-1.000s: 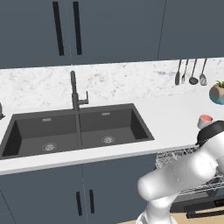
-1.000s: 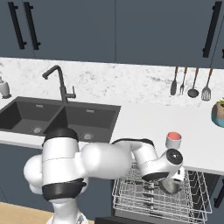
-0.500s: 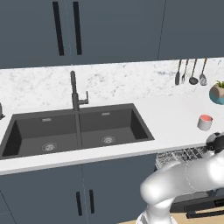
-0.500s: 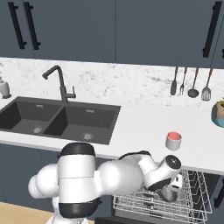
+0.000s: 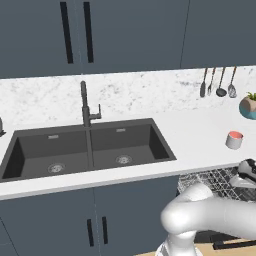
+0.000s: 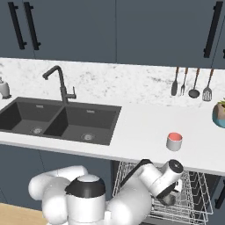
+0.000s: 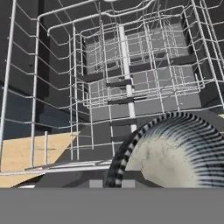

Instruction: Pick up the cup and bowl from the counter, place them in the dishwasher, and close the dishwasher door.

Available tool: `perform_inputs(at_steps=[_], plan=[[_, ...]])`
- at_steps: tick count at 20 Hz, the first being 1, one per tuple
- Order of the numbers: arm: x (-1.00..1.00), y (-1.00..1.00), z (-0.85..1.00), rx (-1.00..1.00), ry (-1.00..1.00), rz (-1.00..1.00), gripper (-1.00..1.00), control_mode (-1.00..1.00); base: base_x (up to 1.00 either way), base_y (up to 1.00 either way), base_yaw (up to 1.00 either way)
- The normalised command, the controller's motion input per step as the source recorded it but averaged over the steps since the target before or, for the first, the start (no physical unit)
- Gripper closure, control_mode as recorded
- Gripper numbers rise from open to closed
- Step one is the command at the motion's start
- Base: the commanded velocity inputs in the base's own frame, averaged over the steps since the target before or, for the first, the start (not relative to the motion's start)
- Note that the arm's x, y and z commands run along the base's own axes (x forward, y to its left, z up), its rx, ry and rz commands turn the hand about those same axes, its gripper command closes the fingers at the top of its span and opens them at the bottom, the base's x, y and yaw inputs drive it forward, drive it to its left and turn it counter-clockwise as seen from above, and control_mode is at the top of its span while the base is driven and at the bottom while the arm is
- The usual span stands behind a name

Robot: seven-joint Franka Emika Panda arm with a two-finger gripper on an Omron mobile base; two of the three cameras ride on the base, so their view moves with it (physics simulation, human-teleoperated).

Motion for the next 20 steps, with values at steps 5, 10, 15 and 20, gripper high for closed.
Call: perform_inputs(at_steps=[5,10,15,20], plan=[[0.0,0.0,-0.03,0.09,-0.01,0.0,1.0,-1.0,0.0,0.0,0.0],[0.02,0.0,-0.03,0.03,0.0,0.0,1.0,-1.0,0.0,0.0,0.0],[0.22,0.0,0.0,0.0,0.0,0.0,1.0,-1.0,0.0,0.0,0.0],[0.16,0.0,-0.05,0.0,0.0,0.0,1.0,-1.0,0.0,0.0,0.0]])
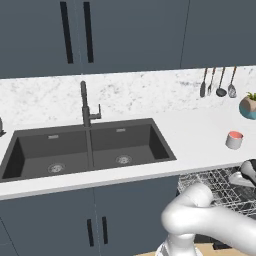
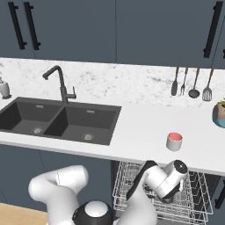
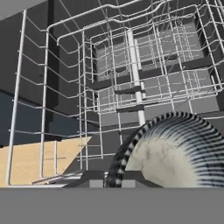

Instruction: Pick up the cup and bowl from the counter, place them in the dishwasher, and close the dishwasher door.

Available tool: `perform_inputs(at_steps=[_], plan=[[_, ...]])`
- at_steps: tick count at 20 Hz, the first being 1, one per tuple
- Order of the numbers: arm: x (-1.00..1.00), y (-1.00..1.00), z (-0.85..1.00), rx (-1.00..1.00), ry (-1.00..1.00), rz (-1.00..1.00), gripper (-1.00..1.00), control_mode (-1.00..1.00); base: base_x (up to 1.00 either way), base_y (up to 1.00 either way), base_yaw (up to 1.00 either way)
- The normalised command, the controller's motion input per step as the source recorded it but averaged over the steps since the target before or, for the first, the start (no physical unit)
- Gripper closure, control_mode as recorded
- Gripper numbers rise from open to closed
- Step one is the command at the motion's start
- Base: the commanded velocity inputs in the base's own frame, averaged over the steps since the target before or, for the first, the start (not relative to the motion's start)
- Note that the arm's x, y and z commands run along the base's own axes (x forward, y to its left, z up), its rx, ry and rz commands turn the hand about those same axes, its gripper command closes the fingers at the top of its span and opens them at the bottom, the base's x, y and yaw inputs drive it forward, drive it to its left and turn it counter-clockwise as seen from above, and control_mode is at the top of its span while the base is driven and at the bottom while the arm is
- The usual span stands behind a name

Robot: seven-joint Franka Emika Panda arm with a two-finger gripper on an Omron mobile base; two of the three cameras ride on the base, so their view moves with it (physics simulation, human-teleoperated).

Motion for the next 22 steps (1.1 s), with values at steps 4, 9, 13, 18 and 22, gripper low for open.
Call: perform_inputs(at_steps=[4,9,13,18,22], plan=[[0.0,0.0,-0.39,0.0,-0.03,0.01,1.0,-1.0,0.0,0.0,0.0],[0.0,0.0,-0.6,0.0,-0.04,0.03,1.0,-1.0,0.0,0.0,0.0],[0.0,0.0,-0.57,0.0,-0.01,0.02,1.0,-1.0,0.0,0.0,0.0],[-0.03,0.0,-0.11,0.0,0.0,0.01,1.0,-1.0,0.0,0.0,0.0],[-0.25,0.0,0.04,0.0,-0.03,0.0,1.0,-1.0,0.0,0.0,0.0]])
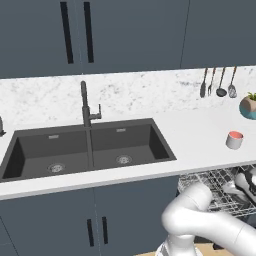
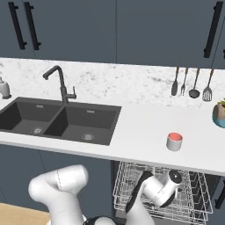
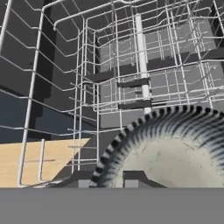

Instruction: Pick up the cup and bowl from the counter, place them in the dishwasher, and close the dishwasher door.

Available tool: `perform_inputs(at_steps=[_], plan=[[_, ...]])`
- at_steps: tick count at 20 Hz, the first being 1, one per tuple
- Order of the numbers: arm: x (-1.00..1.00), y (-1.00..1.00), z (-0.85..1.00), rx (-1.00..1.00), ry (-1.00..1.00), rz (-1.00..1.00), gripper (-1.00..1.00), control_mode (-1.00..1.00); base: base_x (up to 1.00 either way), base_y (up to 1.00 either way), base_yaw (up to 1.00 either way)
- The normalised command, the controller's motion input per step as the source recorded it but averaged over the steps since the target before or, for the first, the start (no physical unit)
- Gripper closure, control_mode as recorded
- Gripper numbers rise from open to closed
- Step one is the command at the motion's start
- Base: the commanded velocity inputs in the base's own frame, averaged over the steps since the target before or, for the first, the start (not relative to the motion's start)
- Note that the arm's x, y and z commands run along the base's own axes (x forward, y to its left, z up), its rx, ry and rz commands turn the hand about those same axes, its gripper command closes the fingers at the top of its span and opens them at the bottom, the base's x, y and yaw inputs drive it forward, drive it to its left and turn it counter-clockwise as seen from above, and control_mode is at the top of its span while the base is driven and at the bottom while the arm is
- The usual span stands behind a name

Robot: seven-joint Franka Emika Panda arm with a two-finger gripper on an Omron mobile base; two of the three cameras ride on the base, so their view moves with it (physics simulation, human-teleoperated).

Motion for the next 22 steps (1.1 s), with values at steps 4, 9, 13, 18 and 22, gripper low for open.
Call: perform_inputs(at_steps=[4,9,13,18,22], plan=[[-0.09,0.0,0.18,0.0,-0.17,0.0,1.0,-1.0,0.0,0.0,0.0],[0.0,0.0,0.0,0.0,-0.29,0.0,1.0,-1.0,0.0,0.0,0.0],[0.03,0.0,0.02,0.0,-0.17,0.0,1.0,-1.0,0.0,0.0,0.0],[0.0,0.0,0.19,0.0,-0.03,0.0,1.0,-1.0,0.0,0.0,0.0],[0.07,0.0,0.25,-0.01,0.0,0.0,1.0,-1.0,0.0,0.0,0.0]])
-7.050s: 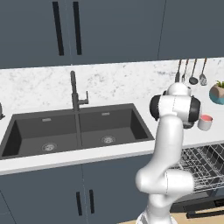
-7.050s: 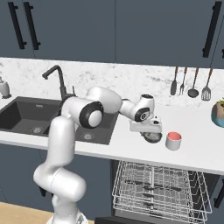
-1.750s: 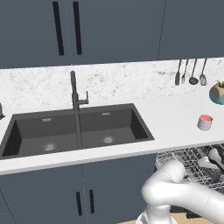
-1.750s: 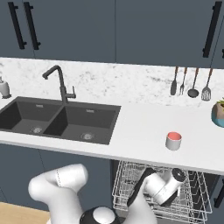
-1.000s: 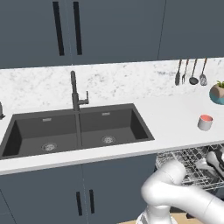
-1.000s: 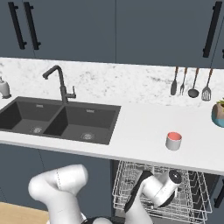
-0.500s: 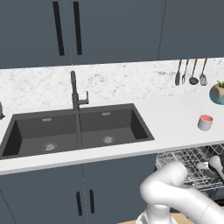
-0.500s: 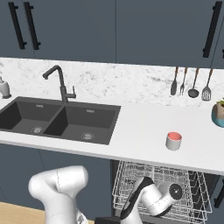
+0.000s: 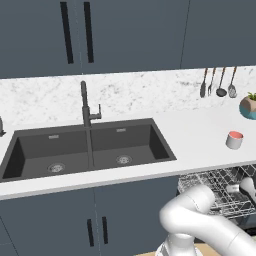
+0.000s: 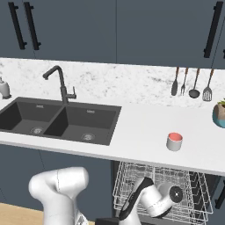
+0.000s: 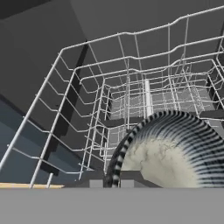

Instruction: Pick up the cup and bowl from the counter, place them in the dishwasher, and close the dishwasher door.

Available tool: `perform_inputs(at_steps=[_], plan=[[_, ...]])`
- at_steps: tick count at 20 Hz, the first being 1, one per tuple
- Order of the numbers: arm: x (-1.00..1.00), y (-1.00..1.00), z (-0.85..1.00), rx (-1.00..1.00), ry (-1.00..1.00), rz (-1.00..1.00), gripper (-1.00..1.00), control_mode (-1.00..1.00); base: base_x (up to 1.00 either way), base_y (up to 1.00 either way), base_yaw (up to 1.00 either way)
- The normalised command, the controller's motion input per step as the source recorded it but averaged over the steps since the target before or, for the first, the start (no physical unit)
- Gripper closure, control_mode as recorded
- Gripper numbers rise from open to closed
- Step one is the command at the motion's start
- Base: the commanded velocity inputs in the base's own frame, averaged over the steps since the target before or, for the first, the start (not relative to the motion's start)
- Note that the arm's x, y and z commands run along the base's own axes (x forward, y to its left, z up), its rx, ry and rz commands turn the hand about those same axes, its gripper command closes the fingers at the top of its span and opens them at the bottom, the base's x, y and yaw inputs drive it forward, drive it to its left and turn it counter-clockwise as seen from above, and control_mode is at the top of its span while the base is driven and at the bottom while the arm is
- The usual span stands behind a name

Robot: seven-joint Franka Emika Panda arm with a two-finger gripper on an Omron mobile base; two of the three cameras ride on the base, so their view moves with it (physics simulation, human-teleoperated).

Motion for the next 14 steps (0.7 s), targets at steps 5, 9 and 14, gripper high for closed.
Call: perform_inputs(at_steps=[5,9,14], plan=[[0.27,0.0,0.1,-0.03,0.01,0.0,1.0,-1.0,0.0,0.0,0.0],[0.23,0.0,-0.15,-0.02,0.02,0.0,1.0,-1.0,0.0,0.0,0.0],[0.17,0.0,-0.6,0.0,0.06,0.0,1.0,-1.0,0.0,0.0,0.0]])
